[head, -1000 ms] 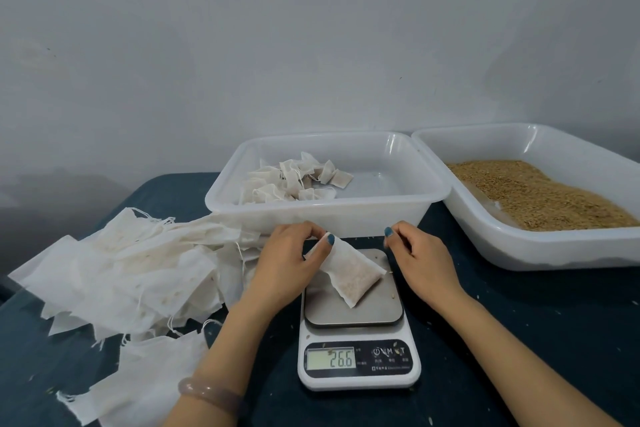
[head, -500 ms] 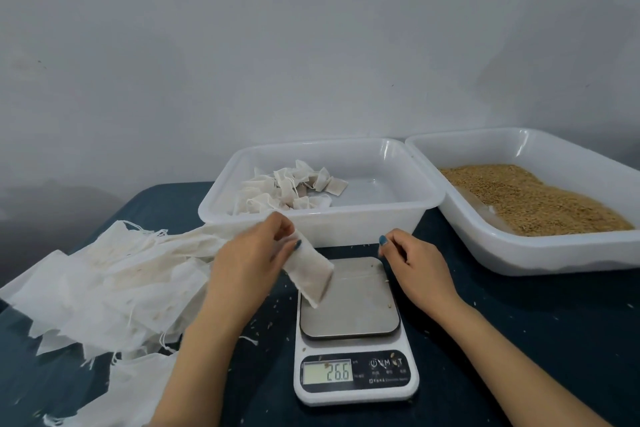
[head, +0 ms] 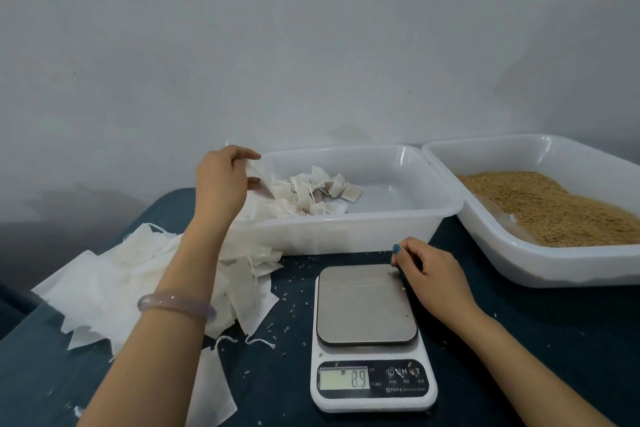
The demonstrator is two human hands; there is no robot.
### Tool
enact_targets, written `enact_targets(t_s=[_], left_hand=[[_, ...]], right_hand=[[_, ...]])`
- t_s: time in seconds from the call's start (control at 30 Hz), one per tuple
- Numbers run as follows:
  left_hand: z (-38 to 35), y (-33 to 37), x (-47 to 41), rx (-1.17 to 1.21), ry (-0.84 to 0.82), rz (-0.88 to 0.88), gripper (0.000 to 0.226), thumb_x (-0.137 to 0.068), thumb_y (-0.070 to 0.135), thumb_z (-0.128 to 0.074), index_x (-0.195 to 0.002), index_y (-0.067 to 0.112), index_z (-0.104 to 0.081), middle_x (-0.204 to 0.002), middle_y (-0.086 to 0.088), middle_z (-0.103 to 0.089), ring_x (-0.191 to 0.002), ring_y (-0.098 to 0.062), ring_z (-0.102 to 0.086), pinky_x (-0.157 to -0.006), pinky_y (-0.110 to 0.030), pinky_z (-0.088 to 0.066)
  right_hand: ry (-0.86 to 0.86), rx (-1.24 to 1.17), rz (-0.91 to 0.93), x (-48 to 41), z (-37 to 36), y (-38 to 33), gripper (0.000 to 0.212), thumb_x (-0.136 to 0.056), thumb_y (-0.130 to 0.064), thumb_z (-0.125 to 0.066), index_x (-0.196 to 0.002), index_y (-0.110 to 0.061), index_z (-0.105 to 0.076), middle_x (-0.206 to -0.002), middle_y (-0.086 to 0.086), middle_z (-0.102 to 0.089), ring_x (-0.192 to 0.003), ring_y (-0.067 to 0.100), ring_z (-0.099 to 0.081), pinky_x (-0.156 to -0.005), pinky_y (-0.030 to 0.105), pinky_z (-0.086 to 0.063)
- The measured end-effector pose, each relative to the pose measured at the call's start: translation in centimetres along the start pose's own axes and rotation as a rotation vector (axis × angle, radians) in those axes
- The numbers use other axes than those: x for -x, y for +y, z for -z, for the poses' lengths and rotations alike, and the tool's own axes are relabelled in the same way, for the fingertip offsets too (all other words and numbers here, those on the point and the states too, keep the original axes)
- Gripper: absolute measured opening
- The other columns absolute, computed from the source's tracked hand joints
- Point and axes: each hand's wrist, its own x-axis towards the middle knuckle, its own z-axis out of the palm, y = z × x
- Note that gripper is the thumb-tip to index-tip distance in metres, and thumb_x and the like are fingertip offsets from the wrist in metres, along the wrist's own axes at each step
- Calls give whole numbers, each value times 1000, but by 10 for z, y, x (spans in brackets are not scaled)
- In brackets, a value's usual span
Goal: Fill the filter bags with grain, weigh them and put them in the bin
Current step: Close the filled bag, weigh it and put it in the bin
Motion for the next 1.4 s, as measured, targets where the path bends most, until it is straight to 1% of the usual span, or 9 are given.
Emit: enact_targets(t_s=[0.3,0.47,0.6,0.73,0.9,0.97,1.03,1.13,1.4], left_hand=[[-20,-34,-3,-791,-378,158,33,-99,32,-44,-86,9,-64,-88,-14,-63,-90,-32,-57,-70,-34,-45],[-9,-31,13,-856,-249,-2,36,-102,42,-40,-115,22,-67,-120,-12,-57,-116,-33,-49,-83,-38,-40],[9,-12,35,-764,-131,-65,24,-98,42,-51,-99,21,-63,-105,-3,-60,-89,-24,-56,-65,-32,-39],[34,2,47,-927,-465,-27,29,-87,62,-59,-85,33,-62,-93,14,-67,-91,-12,-61,-67,-28,-45],[41,-5,48,-974,-819,11,61,-82,38,-77,-137,30,-53,-136,11,-54,-127,-13,-48,-102,-31,-43],[36,-15,47,-1015,-769,0,51,-88,28,-71,-136,28,-55,-136,3,-55,-126,-18,-50,-101,-33,-45],[31,-21,46,-1030,-640,-40,16,-93,19,-59,-105,28,-66,-116,-4,-60,-114,-25,-57,-85,-35,-48],[28,-23,46,-1067,-455,-103,32,-95,20,-52,-64,21,-45,-78,-3,-48,-84,-28,-59,-60,-28,-35],[3,-3,65,-625,-150,-358,21,-99,27,-50,-83,16,-57,-60,3,-44,-63,-25,-44,-53,-32,-28]], right_hand=[[16,76,44,1,0,0,27,-99,-39,-46,-75,-35,-56,-66,-9,-63,-57,7,-54,-52,25,-36],[23,95,57,1,0,-1,26,-99,-38,-47,-75,-35,-56,-66,-10,-63,-57,6,-54,-52,23,-31],[25,92,64,3,0,-2,25,-97,-40,-46,-74,-35,-56,-64,-9,-62,-58,6,-54,-50,23,-31],[26,94,63,1,-2,-3,24,-97,-38,-48,-75,-35,-57,-62,-10,-61,-61,5,-55,-51,22,-31],[23,99,60,2,-1,0,24,-98,-39,-48,-76,-34,-58,-66,-11,-63,-58,5,-55,-51,21,-31],[22,96,60,2,-2,-1,24,-98,-39,-48,-76,-35,-58,-65,-10,-63,-58,6,-54,-51,21,-31],[25,99,62,1,-2,-1,24,-97,-39,-48,-76,-35,-58,-64,-10,-62,-59,5,-55,-50,21,-30],[25,95,62,2,-1,-2,24,-97,-39,-48,-75,-35,-58,-63,-11,-62,-61,4,-55,-51,21,-29],[22,79,69,3,-1,-1,25,-98,-38,-47,-75,-34,-58,-63,-9,-62,-59,5,-53,-50,21,-28]])
